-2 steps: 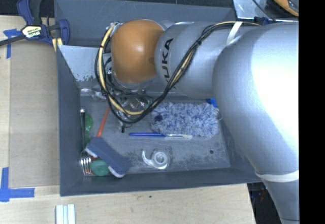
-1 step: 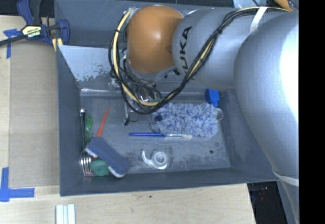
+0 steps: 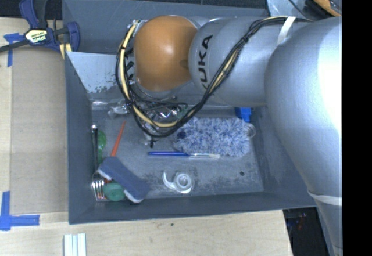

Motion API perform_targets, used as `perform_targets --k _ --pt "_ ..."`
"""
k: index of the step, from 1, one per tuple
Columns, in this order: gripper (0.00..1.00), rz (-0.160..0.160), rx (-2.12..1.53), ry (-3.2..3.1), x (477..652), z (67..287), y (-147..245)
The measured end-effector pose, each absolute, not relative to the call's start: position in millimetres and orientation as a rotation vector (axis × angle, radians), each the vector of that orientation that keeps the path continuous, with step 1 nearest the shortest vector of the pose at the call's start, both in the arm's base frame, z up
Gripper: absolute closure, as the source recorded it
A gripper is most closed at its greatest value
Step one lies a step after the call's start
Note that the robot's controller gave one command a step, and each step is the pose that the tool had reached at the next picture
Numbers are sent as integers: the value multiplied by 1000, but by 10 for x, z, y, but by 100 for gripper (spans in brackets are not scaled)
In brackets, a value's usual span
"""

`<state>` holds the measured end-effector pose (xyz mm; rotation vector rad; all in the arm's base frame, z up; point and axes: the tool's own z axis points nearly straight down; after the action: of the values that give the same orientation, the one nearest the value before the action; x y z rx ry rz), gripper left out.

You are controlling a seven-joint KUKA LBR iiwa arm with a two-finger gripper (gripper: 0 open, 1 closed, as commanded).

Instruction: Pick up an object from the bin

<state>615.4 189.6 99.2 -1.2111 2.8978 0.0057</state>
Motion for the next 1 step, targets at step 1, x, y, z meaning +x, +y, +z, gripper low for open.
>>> perform_targets --k 1 --pt "0 -1 -1155 2912 6225 709 1970"
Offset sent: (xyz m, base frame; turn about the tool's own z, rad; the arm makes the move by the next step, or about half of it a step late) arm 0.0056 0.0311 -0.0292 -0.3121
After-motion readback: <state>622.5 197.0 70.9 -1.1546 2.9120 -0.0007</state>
